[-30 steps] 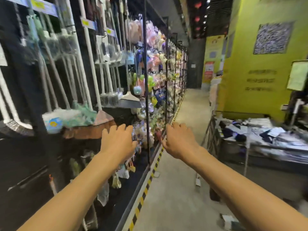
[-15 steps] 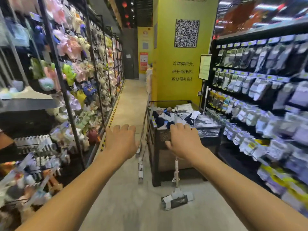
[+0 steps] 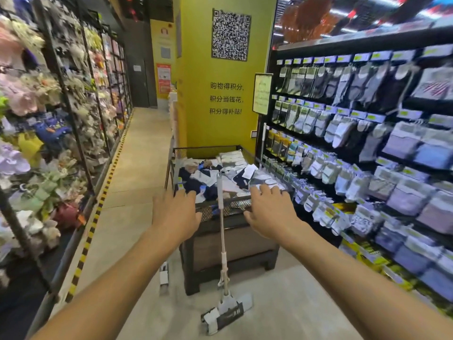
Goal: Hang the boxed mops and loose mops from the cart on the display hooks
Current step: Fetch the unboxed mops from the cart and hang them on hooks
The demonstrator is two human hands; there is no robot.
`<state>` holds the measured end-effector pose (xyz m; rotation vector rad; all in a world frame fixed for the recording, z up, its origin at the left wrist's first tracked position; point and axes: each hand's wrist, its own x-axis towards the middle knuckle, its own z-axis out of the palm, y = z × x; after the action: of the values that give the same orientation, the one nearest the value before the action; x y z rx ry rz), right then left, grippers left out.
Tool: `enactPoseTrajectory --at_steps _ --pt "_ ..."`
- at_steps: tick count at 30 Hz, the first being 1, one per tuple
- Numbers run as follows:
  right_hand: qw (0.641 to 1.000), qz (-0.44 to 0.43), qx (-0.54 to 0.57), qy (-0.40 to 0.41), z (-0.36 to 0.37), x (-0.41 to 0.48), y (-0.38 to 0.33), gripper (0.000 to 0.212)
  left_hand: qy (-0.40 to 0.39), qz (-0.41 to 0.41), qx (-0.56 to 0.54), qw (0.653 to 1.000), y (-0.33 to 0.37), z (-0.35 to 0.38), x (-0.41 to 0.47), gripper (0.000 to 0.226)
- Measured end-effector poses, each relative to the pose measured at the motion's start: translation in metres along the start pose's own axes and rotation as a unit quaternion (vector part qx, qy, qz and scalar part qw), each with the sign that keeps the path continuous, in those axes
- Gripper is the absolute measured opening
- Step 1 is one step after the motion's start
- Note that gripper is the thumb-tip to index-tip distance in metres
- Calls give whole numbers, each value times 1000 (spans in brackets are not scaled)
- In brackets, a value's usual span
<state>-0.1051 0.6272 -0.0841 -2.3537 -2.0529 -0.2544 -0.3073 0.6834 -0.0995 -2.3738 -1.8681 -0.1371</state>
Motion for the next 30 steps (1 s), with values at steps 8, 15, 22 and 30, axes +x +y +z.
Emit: enactPoseTrajectory --at_steps 8,15,22,30 --pt "1000 -4 1 -19 55 94 37 63 -11 1 16 1000 28 47 92 60" --pt "997 -44 17 -59 110 186 78 60 -60 -50 14 997 59 98 166 54" --pt "991 -101 25 -86 164 278 113 65 -99 -98 17 990 93 142 233 55" --pt "980 -136 25 -140 227 347 122 57 -161 -122 13 979 112 219 269 50"
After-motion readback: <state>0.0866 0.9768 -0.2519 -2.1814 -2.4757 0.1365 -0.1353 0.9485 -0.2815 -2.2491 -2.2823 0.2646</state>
